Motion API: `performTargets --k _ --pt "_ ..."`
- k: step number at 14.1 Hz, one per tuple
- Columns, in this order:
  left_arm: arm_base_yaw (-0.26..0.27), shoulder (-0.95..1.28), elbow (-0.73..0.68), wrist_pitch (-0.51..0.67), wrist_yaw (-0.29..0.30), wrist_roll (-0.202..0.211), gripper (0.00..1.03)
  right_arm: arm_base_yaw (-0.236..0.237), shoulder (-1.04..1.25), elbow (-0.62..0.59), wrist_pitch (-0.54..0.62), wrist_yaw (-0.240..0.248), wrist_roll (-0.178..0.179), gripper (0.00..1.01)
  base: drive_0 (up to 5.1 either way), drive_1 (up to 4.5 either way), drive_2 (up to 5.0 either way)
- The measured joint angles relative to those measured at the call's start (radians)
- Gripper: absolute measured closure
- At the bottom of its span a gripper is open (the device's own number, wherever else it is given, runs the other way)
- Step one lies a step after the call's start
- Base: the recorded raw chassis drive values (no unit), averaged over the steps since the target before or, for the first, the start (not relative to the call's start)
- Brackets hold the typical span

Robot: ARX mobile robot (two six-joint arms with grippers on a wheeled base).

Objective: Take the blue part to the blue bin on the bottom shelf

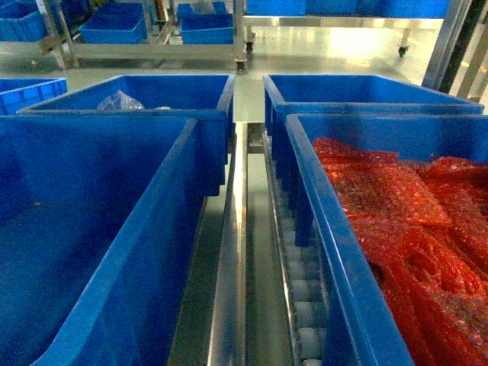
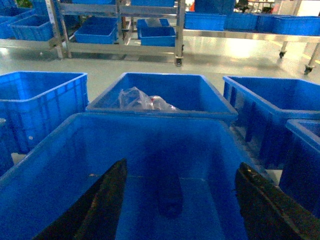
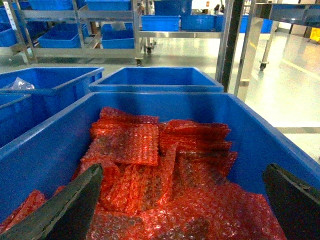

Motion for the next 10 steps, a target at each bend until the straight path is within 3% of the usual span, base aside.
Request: performTargets --k 1,3,7,9,10 --pt "0.035 -0.041 -0.035 -0.010 0.035 0.004 0.50 0.000 0.000 0.000 0.000 0.000 0.000 0.03 0.0 0.00 0.0" --pt "0.138 -0.209 -0.129 -0.082 0.145 0.005 1.02 0.000 0.000 0.000 0.000 0.000 0.000 0.03 0.0 0.00 0.0" --pt "0.188 -0.323 -0.170 -0.153 0.197 0.006 1.01 0.000 0.000 0.000 0.000 0.000 0.000 0.03 0.0 0.00 0.0" --pt "0.286 -0.383 -0.187 -0.200 0.291 0.006 1.01 0.000 0.000 0.000 0.000 0.000 0.000 0.03 0.0 0.00 0.0" --pt "0.296 -0.410 -0.191 -0.217 0.283 0.006 1.01 0.000 0.000 0.000 0.000 0.000 0.000 0.03 0.0 0.00 0.0"
